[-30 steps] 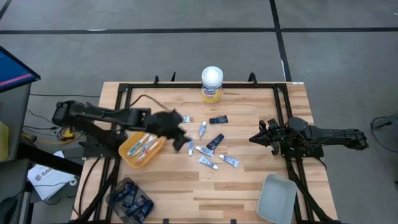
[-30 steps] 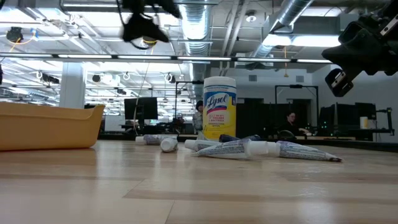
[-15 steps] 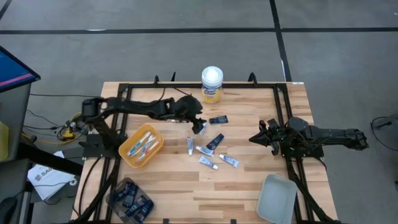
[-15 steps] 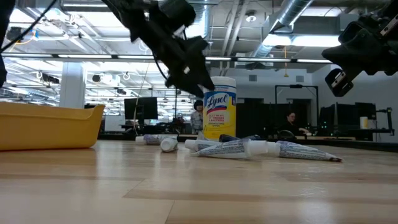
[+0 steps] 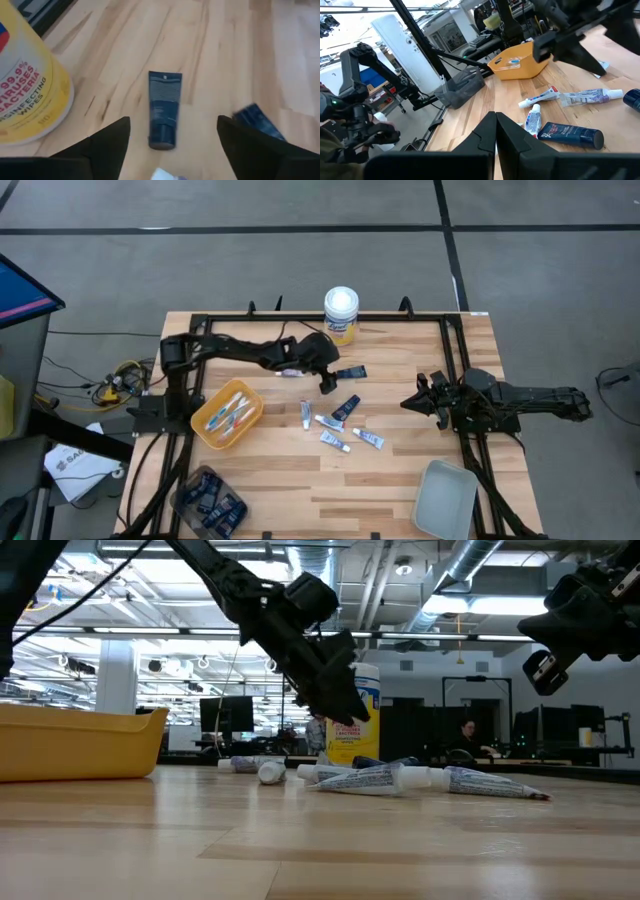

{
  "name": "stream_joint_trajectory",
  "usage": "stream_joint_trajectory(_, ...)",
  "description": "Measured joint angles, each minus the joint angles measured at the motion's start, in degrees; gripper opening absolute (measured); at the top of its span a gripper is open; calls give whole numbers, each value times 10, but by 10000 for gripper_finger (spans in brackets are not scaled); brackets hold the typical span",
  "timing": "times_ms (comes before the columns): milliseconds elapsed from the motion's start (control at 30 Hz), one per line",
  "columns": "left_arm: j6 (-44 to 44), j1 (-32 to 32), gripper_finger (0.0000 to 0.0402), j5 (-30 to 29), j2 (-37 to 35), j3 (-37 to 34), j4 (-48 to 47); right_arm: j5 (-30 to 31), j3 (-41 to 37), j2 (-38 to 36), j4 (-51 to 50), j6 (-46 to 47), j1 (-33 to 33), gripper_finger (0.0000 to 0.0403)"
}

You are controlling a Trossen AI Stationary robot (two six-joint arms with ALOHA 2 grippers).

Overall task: Pick & Place Travel size toiletries
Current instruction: Put the blue shave cream into the black transparent bin

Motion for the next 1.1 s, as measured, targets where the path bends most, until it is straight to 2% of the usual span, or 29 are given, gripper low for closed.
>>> stream_joint_trajectory(200, 11, 5, 325, 0, 39, 27, 0, 0, 0, 0, 0, 0, 0, 0)
stream_joint_trajectory(467, 11, 6, 313, -9, 78, 30, -4, 0, 0, 0, 0, 0, 0, 0)
stream_joint_trajectory(800, 24, 5, 312, 7, 100, 30, 2, 0, 0, 0, 0, 0, 0, 0)
stream_joint_trajectory(967, 25, -2, 311, -4, 108, 30, 5, 0, 0, 0, 0, 0, 0, 0)
stream_joint_trajectory(1100, 26, -1, 295, -13, 108, 30, 6, 0, 0, 0, 0, 0, 0, 0)
